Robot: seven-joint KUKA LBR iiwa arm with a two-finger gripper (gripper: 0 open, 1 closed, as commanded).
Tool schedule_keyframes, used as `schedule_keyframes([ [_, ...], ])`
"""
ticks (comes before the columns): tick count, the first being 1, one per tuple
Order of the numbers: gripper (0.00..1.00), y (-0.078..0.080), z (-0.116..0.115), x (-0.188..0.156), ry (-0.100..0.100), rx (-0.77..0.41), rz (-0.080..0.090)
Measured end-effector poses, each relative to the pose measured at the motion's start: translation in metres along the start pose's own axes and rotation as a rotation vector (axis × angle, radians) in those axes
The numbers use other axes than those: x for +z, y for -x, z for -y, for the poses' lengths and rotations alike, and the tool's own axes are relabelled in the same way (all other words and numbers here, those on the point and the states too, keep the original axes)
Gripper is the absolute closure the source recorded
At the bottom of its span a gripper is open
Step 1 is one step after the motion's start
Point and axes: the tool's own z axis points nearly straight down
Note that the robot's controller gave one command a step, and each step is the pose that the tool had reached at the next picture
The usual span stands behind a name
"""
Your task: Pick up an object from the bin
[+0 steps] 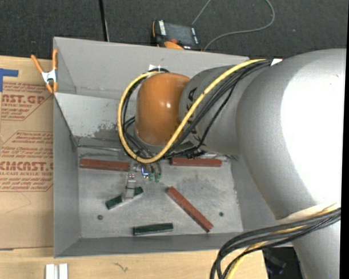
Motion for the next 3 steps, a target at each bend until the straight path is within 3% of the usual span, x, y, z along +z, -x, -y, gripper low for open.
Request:
schedule_keyframes([
  [1,0.00,0.0107,0.0063,0.0309,0.002,0.031,-0.001],
  [2,0.00,0.0112,0.0047,0.0301,0.003,0.030,0.002],
  [3,1.00,0.0122,0.0043,0.0291,0.004,0.031,0.006],
])
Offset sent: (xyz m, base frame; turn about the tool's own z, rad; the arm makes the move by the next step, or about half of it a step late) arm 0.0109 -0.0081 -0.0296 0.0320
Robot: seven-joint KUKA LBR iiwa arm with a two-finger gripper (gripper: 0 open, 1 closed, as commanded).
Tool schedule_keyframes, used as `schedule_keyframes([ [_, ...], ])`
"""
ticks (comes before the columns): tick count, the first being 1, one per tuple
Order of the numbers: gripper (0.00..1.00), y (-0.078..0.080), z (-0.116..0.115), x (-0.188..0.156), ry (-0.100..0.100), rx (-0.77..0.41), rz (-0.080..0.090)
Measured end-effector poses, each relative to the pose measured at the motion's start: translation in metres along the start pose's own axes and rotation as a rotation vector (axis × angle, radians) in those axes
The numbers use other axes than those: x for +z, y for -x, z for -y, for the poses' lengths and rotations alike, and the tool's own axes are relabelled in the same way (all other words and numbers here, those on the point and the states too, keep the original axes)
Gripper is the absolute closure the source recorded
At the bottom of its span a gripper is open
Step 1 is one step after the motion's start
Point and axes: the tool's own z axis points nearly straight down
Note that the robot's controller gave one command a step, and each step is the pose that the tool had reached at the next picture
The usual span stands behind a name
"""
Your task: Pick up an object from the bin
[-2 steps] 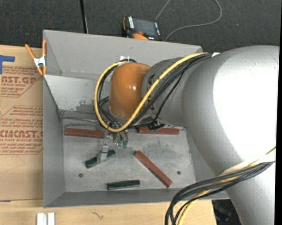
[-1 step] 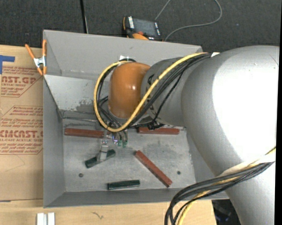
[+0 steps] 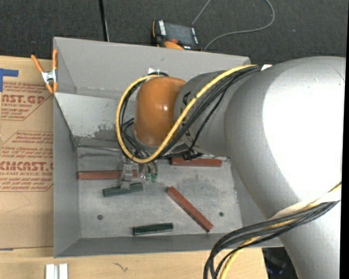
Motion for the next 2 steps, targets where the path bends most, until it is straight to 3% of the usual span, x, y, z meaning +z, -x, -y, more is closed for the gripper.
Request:
schedule_keyframes([
  [2,1.00,0.001,-0.001,-0.036,-0.003,-0.001,-0.003],
])
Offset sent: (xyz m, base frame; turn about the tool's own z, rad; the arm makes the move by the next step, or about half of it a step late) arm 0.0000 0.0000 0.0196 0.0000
